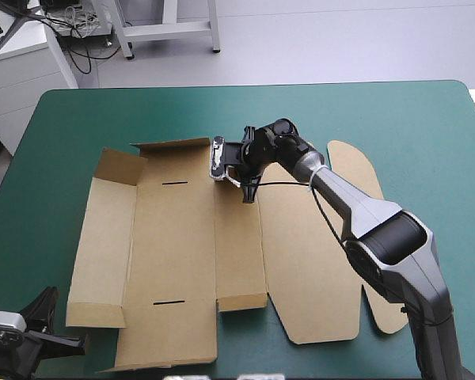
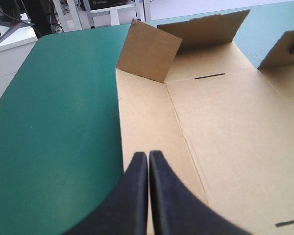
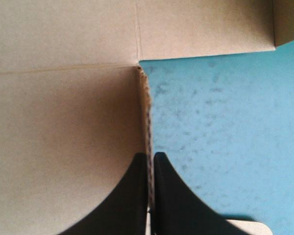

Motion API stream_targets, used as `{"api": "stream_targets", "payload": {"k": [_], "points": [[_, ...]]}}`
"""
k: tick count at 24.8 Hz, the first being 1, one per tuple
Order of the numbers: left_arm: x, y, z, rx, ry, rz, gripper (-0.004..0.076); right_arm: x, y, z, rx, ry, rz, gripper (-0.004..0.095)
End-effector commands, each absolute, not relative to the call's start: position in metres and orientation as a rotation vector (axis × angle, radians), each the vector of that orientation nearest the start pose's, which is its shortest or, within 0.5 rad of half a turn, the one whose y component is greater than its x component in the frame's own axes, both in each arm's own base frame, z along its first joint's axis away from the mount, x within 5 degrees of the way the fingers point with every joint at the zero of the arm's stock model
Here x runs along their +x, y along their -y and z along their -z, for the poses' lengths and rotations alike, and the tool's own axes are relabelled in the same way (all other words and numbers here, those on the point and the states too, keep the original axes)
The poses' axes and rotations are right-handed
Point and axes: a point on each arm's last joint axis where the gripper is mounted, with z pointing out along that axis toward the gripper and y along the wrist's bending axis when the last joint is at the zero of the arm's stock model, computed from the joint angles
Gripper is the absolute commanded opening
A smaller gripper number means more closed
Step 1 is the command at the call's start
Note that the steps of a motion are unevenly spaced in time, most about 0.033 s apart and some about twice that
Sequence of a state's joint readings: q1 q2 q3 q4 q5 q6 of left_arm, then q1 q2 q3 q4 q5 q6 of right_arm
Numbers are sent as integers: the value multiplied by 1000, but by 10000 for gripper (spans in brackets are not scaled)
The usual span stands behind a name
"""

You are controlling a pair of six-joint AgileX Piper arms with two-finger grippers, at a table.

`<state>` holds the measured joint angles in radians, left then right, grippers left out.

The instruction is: Fold the box

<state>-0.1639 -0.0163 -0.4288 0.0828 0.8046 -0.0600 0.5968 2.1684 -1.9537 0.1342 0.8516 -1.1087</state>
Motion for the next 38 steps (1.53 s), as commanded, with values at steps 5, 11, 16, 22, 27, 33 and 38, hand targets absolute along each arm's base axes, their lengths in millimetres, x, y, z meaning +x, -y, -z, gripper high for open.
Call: {"api": "stream_targets", "payload": {"k": [5, 11, 16, 22, 27, 33, 38], "points": [[7, -4, -292, 103, -1729, 77, -10, 404, -284, -292, -1673, -1677, 41, -7], [7, -4, -292, 103, -1729, 77, -10, 403, -283, -291, -1665, -1703, 29, 320], [7, -4, -292, 107, -1729, 74, -10, 400, -279, -315, -1529, -1748, 8, 750], [7, -4, -292, 105, -1729, 75, -8, 392, -253, -368, -1029, -2045, 8, 530], [7, -4, -292, 105, -1729, 75, 97, 393, -224, -388, -697, -2173, 239, -11], [7, -4, -292, 105, -1729, 75, 449, 377, -198, -409, -514, -2269, 238, -20], [7, -4, -292, 103, -1729, 76, 525, 367, -168, -416, -435, -2328, 186, -20]]}}
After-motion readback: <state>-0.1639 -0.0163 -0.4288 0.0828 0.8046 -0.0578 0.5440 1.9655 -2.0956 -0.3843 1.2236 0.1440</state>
